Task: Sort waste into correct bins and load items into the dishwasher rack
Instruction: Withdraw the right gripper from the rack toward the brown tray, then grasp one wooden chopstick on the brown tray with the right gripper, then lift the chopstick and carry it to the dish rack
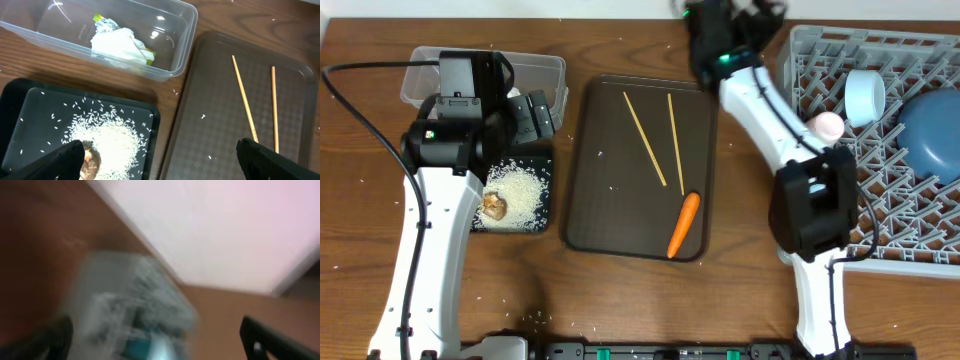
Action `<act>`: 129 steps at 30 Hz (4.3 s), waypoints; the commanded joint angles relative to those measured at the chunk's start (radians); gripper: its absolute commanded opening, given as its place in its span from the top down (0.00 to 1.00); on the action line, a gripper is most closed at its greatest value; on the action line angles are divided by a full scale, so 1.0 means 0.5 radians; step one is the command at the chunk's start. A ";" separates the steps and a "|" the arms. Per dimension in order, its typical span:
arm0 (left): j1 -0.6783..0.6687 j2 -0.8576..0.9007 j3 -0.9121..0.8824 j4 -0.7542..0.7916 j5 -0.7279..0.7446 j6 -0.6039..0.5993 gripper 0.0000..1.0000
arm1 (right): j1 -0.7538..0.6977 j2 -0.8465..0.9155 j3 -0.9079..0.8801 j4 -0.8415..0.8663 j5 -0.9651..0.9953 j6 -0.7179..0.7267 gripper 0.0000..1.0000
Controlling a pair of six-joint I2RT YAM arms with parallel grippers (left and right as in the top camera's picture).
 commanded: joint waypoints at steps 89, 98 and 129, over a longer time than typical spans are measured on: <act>0.007 0.014 0.008 -0.004 -0.016 -0.026 0.02 | 0.072 0.098 -0.407 -0.428 -1.852 2.004 0.99; 0.007 0.014 0.008 -0.004 -0.016 -0.026 0.02 | -0.004 -0.161 -0.193 -0.698 -1.871 1.835 0.99; 0.007 0.014 0.008 -0.004 -0.016 -0.026 0.02 | -1.243 -0.850 -0.180 -1.642 -1.853 1.228 0.99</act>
